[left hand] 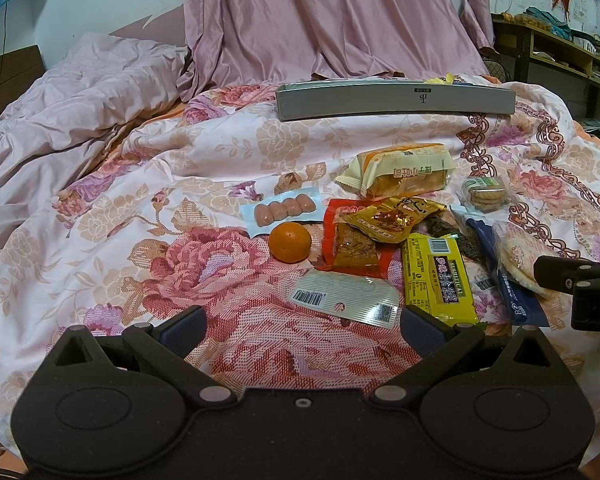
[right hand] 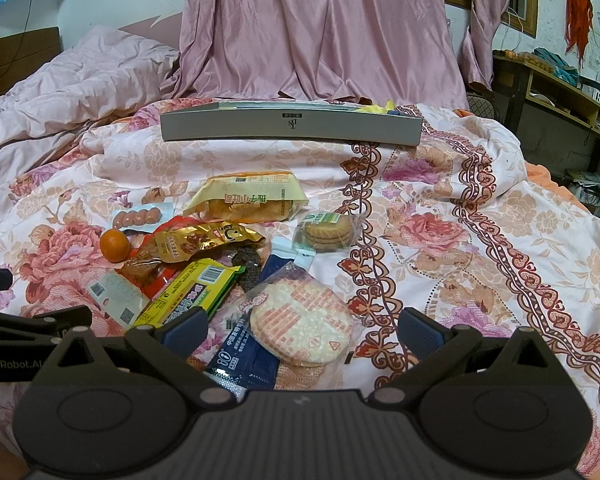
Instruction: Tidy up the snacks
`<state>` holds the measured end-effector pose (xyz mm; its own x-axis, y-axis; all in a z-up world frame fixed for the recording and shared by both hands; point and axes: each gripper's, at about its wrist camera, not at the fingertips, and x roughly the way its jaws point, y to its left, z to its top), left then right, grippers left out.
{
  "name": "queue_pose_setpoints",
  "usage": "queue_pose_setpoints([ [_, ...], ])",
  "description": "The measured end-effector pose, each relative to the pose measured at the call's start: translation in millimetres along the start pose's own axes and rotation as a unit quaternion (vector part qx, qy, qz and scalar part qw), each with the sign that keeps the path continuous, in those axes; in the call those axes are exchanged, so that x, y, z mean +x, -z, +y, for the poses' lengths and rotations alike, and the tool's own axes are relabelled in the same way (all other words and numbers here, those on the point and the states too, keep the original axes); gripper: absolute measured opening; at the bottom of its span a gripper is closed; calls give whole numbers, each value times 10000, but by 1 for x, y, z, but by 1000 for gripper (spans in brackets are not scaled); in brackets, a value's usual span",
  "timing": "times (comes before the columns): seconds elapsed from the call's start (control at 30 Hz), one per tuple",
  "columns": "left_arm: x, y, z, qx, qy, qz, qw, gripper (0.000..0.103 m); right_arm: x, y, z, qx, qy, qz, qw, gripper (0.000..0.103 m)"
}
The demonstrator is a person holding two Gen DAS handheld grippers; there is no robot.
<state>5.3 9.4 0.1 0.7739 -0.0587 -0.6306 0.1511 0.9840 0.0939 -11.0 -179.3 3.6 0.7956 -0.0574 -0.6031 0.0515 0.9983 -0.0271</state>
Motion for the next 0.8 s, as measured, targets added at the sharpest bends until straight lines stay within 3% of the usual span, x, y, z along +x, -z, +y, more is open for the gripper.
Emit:
queue_pose_setpoints([
  [0.63, -4, -1, -4, -50, 50, -85, 9999, 102, 0, 0, 1, 0, 1, 1, 10000, 103],
  [0.8, 1, -2, -4, -85, -41, 75, 9999, 102, 0, 0, -1, 1, 1, -7, 10000, 103],
])
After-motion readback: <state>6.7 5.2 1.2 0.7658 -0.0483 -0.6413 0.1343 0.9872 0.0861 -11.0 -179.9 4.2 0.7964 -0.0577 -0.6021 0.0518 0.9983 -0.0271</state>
